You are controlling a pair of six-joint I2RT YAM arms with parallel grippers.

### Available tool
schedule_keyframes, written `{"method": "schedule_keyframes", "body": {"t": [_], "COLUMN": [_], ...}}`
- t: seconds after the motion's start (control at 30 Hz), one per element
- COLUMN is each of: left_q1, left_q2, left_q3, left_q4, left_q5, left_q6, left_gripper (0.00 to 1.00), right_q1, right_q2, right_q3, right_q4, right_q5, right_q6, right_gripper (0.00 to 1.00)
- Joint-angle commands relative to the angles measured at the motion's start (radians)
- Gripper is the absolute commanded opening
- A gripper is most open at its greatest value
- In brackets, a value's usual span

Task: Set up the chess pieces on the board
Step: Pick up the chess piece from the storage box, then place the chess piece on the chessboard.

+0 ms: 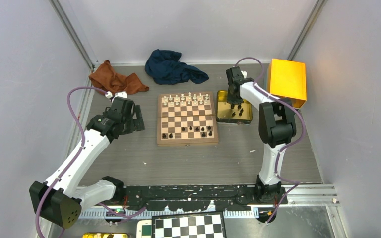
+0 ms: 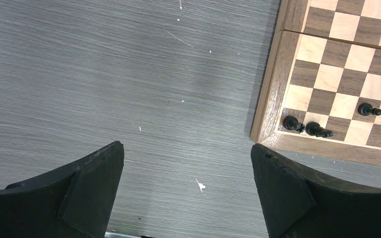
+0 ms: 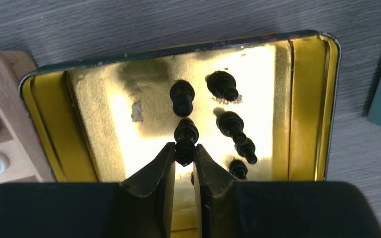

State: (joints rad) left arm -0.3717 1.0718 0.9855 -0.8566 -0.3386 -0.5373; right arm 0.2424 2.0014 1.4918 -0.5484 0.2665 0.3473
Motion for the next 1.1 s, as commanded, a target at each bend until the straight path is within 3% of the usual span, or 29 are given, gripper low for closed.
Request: {"method": "schedule_keyframes", "body": {"t": [0.0, 0.3, 0.67, 1.07], "left_q1": [0.005, 0.004, 0.004, 0.005], "left_q2": [-0.001, -0.009, -0.025, -0.051], "left_q3": [0.011, 0.004, -0.02, -0.053], "left_q4": [0.04, 0.051, 0.067, 0.081], "left_q5": [0.01, 0.021, 0.039, 0.063], "left_q6": [0.01, 0.01, 0.012, 0.003], "left_gripper": [1.0, 1.0, 1.0, 1.0], "right_q1": [0.031, 0.151, 0.434, 0.628], "right_q2": [-0.13, -0.24, -0.353, -0.335], "right_q3": [-0.005, -0.003, -0.018, 0.006], "right_q4": [-0.006, -0.084, -0.193, -0.243], "right_q5": [-0.008, 0.017, 0.068, 0.093], "right_q6": [0.001, -0.008, 0.049, 0.115], "right_gripper": [0.02, 0.01, 0.01, 0.01]}}
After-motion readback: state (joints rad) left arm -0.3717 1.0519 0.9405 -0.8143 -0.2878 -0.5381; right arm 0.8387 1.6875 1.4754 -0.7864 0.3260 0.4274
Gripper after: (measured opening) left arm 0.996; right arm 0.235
